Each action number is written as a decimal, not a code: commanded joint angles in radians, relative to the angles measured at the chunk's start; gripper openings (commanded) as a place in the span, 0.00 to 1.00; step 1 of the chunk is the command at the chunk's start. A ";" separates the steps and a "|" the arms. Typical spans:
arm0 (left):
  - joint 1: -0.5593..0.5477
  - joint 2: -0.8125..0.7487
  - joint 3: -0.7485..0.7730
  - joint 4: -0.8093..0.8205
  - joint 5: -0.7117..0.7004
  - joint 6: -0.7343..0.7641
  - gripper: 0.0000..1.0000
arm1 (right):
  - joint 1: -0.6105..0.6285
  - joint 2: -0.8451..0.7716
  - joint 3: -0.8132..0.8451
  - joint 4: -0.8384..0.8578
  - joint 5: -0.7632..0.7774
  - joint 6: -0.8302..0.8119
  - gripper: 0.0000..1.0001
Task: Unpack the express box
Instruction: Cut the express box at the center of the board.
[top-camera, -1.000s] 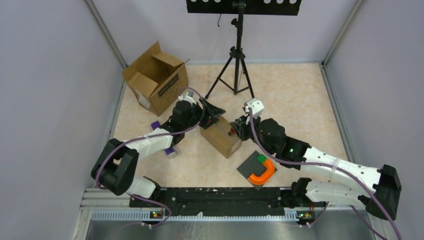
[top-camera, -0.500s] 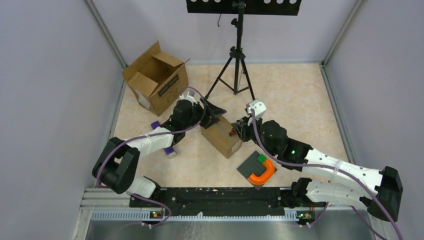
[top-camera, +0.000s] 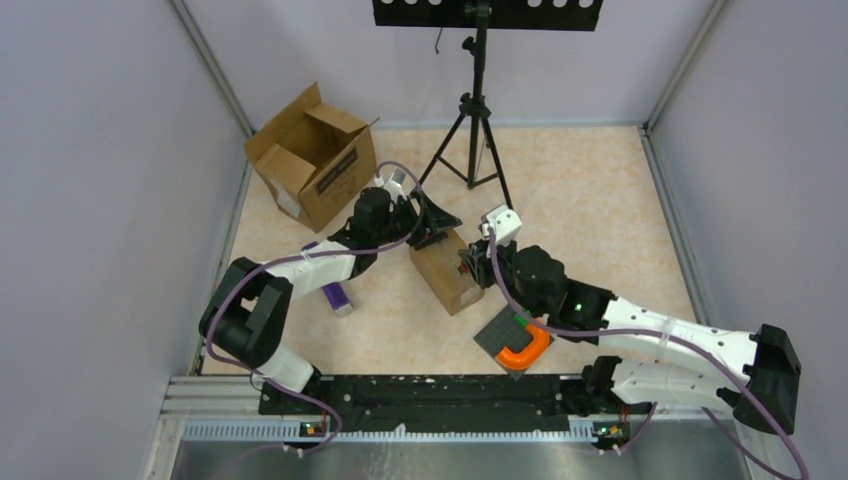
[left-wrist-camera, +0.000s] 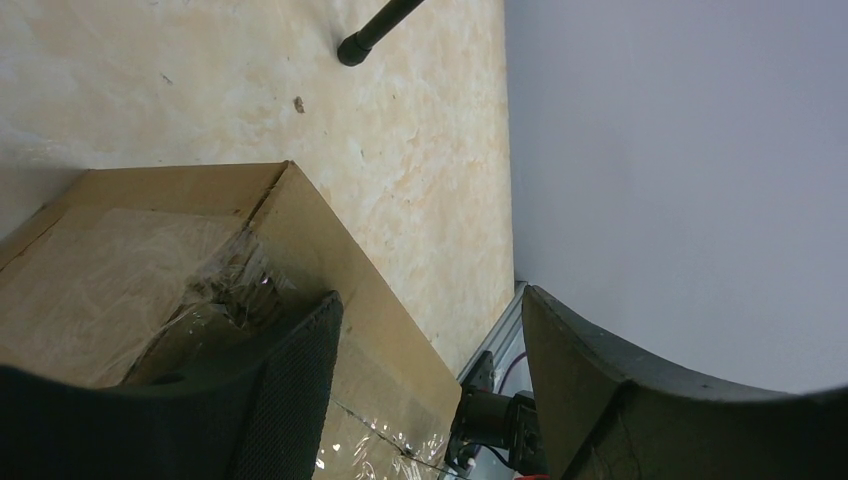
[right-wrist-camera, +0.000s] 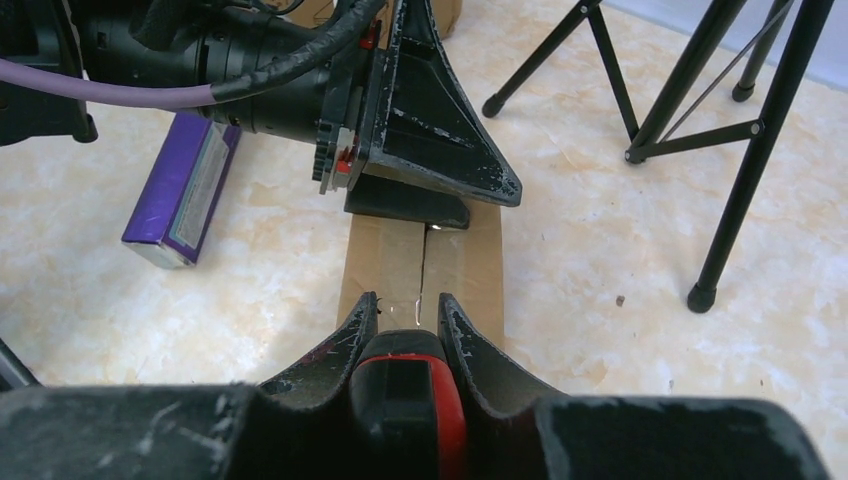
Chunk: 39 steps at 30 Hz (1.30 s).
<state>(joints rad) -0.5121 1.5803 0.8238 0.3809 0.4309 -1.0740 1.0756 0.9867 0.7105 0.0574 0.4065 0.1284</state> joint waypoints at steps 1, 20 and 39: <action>0.037 0.100 -0.065 -0.276 -0.203 0.113 0.73 | 0.038 0.035 0.011 -0.158 -0.015 0.089 0.00; 0.047 0.109 -0.045 -0.313 -0.230 0.132 0.72 | 0.060 -0.059 0.008 -0.253 -0.057 0.074 0.00; 0.064 0.085 -0.088 -0.336 -0.287 0.084 0.72 | 0.059 -0.081 0.073 -0.513 -0.099 0.242 0.00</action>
<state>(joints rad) -0.5087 1.5661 0.8181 0.3511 0.4030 -1.1061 1.0977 0.9325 0.7689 -0.1596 0.4355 0.2752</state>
